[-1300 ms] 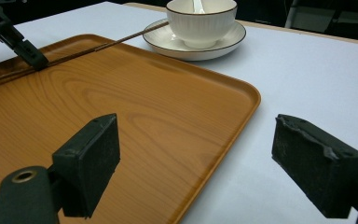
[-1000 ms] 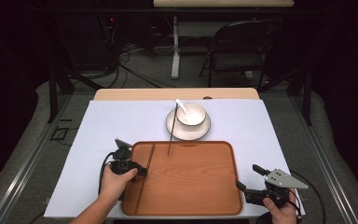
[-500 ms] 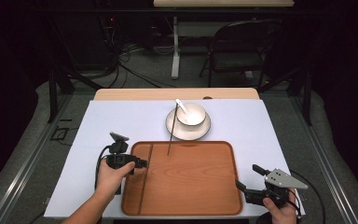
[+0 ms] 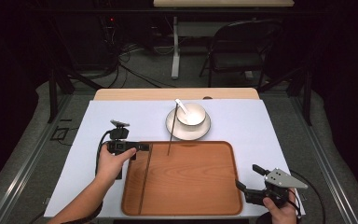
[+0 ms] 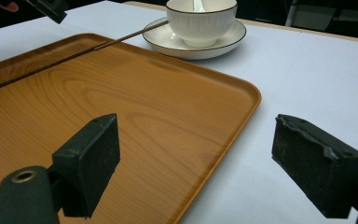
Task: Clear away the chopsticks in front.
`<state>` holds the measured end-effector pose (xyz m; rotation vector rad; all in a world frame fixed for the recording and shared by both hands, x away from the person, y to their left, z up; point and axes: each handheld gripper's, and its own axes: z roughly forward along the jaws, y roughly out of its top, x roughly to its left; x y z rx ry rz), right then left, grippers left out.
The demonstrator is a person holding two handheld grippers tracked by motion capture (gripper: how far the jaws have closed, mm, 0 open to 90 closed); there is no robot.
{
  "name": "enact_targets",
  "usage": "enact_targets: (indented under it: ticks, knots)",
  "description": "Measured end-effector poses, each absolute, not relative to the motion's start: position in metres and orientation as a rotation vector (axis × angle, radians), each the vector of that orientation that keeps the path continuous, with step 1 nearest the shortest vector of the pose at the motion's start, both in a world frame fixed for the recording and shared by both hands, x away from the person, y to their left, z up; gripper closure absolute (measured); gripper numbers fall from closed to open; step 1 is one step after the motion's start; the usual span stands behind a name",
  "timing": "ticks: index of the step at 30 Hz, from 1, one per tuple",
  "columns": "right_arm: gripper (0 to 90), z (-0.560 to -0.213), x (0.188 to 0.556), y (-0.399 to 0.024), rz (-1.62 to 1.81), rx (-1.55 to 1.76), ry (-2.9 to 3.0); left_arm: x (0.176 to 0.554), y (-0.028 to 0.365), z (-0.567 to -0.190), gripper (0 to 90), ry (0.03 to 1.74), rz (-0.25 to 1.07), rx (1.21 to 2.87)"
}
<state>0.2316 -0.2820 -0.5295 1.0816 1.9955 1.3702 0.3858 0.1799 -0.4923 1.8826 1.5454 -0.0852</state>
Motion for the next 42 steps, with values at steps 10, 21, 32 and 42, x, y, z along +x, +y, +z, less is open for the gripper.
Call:
enact_targets:
  ticks: [10, 21, 32, 42]
  knots:
    - [14.8, -0.53, 0.232, -0.282, 1.372, 1.084, 1.995, 0.41, 0.173, -0.484, 43.1, 1.529, -0.032, 1.9]
    - [14.8, -0.53, 0.232, -0.282, 1.374, 1.083, 1.996, 0.438, 0.147, -0.476, 43.3, 1.505, 0.021, 1.937]
    - [14.8, -0.53, 0.231, -0.283, 1.377, 1.077, 1.994, 0.464, 0.111, -0.477, 48.3, 1.452, 0.034, 1.987]
    - [14.8, -0.53, 0.231, -0.283, 1.38, 1.078, 1.993, 0.481, 0.098, -0.483, 54.6, 1.453, 0.011, 1.973]
